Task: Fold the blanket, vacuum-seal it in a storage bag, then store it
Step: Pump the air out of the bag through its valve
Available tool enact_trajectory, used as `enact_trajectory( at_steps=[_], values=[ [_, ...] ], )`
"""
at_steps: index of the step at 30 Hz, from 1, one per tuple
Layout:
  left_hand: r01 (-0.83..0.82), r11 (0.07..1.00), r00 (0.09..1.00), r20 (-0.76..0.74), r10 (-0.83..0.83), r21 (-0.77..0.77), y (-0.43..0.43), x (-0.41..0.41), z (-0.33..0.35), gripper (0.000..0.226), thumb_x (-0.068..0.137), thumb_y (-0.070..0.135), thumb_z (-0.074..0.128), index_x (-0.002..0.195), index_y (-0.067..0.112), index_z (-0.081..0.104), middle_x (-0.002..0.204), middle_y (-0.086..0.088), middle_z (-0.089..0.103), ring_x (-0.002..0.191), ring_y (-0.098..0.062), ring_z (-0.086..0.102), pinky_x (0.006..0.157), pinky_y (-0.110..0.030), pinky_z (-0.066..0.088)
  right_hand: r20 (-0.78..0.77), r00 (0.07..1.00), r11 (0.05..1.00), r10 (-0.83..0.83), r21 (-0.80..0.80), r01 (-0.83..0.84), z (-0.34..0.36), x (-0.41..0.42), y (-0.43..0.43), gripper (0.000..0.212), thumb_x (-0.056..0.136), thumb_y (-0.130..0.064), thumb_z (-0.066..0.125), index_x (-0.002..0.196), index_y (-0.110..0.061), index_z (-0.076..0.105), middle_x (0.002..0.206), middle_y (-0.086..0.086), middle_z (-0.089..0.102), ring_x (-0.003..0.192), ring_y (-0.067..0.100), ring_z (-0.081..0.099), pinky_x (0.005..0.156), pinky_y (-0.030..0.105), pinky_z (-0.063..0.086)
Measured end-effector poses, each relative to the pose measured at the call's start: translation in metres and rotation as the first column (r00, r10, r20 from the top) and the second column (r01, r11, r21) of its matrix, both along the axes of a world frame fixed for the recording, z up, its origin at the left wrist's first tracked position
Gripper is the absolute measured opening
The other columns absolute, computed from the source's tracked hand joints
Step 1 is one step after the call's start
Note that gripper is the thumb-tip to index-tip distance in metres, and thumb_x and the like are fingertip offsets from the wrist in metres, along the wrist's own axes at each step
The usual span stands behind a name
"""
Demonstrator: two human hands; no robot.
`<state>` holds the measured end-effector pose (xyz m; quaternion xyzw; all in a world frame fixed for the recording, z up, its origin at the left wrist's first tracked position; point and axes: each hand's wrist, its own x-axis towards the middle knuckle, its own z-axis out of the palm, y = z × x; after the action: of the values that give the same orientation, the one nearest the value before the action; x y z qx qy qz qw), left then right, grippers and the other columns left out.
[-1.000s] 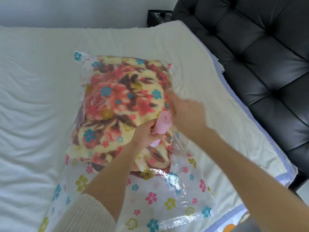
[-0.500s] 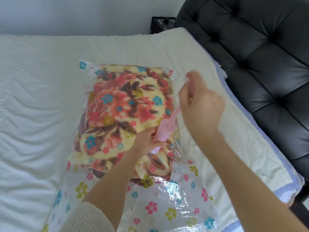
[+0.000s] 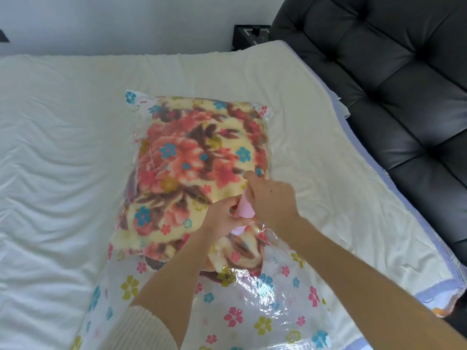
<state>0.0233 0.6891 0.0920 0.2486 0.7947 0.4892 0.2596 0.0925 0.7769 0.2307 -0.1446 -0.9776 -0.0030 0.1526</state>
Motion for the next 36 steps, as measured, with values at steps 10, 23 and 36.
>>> enact_trajectory(
  at_steps=[10,23,36],
  values=[
    [-0.015,1.0,1.0,-0.025,0.015,-0.014,-0.004,0.009,0.0,0.031,0.064,0.022,0.082,0.089,0.018,0.066,0.077,0.012,0.064,0.076,-0.015,0.059,0.074,-0.029,0.048,-0.006,1.0,0.998,0.011,-0.057,-0.012,-0.013,0.013,-0.007,0.026,0.086,-0.014,0.04,0.096,-0.02,0.063,0.049,-0.006,0.036,0.038,0.01,0.035,0.038,0.02,0.017],
    [-0.031,0.999,0.999,-0.029,0.03,-0.013,-0.002,0.013,0.002,0.044,0.06,0.036,0.084,0.097,0.017,0.067,0.078,0.012,0.064,0.074,-0.01,0.058,0.068,-0.023,0.046,-0.235,0.972,1.0,0.02,-0.008,-0.023,0.015,0.013,0.008,0.015,0.072,-0.015,0.059,0.079,-0.021,0.07,0.038,-0.004,0.025,0.026,0.018,0.03,0.048,0.013,0.005],
    [-0.003,0.999,0.999,-0.051,0.0,-0.046,0.003,0.005,0.006,0.033,0.067,0.028,0.083,0.093,0.024,0.064,0.085,0.012,0.065,0.084,-0.014,0.06,0.072,-0.023,0.044,-0.461,0.882,0.99,-0.101,-0.134,0.043,0.06,0.008,0.02,0.026,0.081,-0.012,0.046,0.089,-0.019,0.07,0.04,-0.001,0.038,0.034,0.021,0.03,0.046,0.015,0.01]
  ],
)
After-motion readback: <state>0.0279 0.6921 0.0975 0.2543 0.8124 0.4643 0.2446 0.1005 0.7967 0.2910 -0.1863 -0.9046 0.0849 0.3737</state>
